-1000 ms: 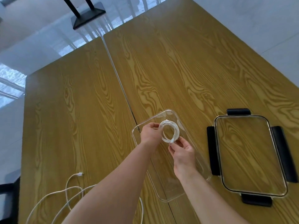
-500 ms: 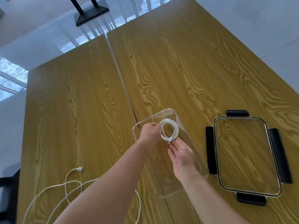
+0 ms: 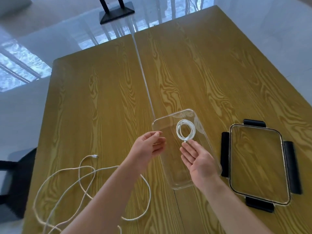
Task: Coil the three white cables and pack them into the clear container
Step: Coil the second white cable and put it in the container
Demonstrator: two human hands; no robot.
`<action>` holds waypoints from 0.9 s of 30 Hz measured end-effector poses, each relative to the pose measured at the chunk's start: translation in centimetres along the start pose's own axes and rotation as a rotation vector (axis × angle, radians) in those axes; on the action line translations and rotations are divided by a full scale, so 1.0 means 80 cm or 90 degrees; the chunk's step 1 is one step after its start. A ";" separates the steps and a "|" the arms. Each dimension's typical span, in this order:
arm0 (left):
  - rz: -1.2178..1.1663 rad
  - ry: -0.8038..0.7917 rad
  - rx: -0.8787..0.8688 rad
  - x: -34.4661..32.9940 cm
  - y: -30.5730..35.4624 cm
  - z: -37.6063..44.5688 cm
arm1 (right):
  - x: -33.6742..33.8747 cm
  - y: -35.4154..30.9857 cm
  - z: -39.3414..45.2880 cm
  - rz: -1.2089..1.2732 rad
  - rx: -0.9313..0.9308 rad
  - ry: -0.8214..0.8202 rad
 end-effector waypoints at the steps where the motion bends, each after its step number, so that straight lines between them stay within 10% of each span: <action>1: -0.019 0.010 -0.007 0.016 -0.002 -0.018 | -0.009 0.002 -0.007 -0.020 -0.002 -0.020; 27: -0.178 0.285 -0.010 0.370 -0.153 -0.279 | -0.150 0.185 -0.081 -0.342 -0.088 -0.147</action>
Point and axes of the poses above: each hand's wrist, its own z-axis towards the middle knuckle, its own x-axis out of the back of the hand, y = z × x, the point moved 8 cm from there along z, towards the middle knuckle, and after that the axes turned 10 degrees about -y, right-handed, at the moved point
